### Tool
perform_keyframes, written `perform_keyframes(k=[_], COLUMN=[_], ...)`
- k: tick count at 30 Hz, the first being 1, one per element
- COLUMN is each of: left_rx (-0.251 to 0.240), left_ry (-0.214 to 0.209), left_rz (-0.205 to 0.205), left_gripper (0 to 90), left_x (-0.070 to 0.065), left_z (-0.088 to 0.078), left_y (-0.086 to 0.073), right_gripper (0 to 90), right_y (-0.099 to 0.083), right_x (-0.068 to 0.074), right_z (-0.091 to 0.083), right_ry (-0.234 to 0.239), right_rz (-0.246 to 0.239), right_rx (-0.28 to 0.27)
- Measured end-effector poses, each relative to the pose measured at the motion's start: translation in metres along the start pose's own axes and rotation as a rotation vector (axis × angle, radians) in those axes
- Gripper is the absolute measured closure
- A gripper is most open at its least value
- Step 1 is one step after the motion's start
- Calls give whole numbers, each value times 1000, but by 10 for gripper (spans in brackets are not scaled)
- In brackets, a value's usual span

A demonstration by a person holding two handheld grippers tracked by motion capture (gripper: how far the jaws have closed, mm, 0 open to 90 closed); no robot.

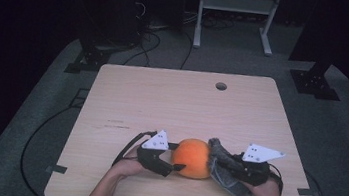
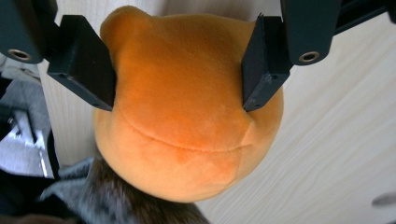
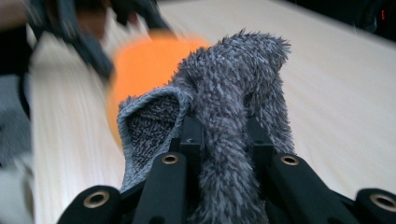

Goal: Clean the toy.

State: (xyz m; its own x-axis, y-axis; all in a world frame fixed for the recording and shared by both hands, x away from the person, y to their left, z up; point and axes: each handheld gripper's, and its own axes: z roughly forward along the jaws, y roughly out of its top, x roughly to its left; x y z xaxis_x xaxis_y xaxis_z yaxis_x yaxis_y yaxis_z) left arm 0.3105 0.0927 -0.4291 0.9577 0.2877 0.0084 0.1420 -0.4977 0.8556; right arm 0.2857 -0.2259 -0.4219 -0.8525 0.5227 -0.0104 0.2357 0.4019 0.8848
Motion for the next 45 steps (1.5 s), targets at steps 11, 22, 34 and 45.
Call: perform_keyframes(k=[11, 22, 34, 45], left_rx=[54, -33, -13, -16], left_ry=[-31, 22, 4, -16], left_rz=[-129, -55, -87, -122], left_gripper=[145, 353, 203, 242], left_x=[7, -3, -3, 4], left_z=[8, 2, 8, 6], left_y=[-4, 8, 8, -3], right_gripper=[737, 737, 738, 733], right_y=[-1, 15, 23, 3], right_x=[2, 11, 27, 3], right_z=[11, -6, 16, 6], right_ry=[13, 21, 72, 11], right_rz=[-6, -45, -88, -37], right_rx=[24, -38, -13, 42])
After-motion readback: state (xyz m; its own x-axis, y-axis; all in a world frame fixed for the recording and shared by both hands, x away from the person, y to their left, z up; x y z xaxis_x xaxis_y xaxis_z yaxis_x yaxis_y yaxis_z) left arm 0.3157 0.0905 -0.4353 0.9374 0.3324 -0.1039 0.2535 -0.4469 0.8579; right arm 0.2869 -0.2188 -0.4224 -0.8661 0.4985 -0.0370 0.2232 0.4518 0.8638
